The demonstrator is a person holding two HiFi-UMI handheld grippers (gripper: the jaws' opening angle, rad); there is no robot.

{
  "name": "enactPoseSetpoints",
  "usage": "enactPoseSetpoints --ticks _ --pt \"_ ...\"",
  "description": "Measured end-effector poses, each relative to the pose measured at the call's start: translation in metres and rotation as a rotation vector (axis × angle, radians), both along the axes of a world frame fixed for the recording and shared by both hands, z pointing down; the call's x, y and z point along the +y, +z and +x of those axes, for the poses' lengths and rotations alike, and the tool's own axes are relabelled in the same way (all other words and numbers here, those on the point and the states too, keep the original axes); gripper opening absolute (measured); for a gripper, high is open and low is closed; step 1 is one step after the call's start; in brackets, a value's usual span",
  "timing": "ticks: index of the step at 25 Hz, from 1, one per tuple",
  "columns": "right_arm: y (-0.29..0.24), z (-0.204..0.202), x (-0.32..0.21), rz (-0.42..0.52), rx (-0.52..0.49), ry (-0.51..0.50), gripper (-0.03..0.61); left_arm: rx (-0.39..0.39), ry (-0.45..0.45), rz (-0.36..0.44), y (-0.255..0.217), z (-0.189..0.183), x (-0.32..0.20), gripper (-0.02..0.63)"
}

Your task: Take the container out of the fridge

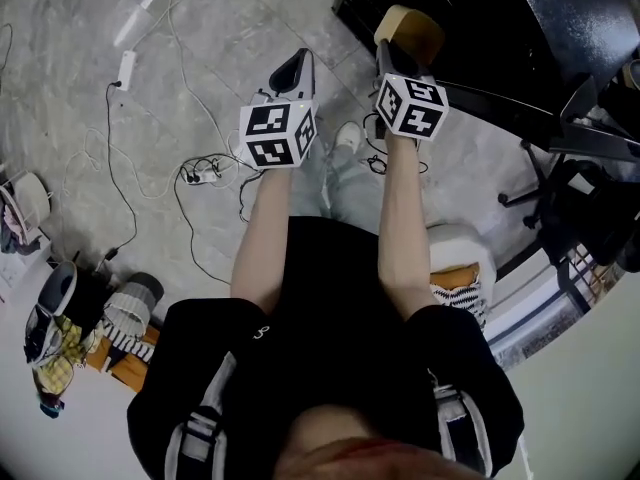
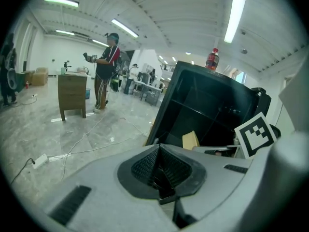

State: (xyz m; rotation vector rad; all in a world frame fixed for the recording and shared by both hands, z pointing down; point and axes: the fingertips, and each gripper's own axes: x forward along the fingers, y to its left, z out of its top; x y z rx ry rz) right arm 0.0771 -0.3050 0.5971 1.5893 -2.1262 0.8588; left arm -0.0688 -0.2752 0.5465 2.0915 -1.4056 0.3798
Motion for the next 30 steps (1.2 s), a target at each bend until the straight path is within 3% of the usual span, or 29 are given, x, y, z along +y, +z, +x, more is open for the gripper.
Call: enactPoseSetpoints --ticks 6,15,23,30 --pt "-0.056 -0.004 0.017 0.081 -0.195 0.080 0.015 0.002 -0.033 0.085 -0.038 -0.005 0.006 0.009" --pt "-0.154 -0.019 0.032 0.252 -0.350 -0.001 0.015 -0.004 -0.046 0.310 -0.141 -0.002 0.004 0.009" --pt "-0.217 -0.028 0.034 0.372 -0.363 -0.111 0.015 0.001 -0.061 0.435 -0.201 -0.001 0.004 0.009" --pt "-0.241 -0.033 0.029 0.432 -0.346 -0.164 0.015 -0.008 -0.067 0.479 -0.219 0.001 0.005 0.009"
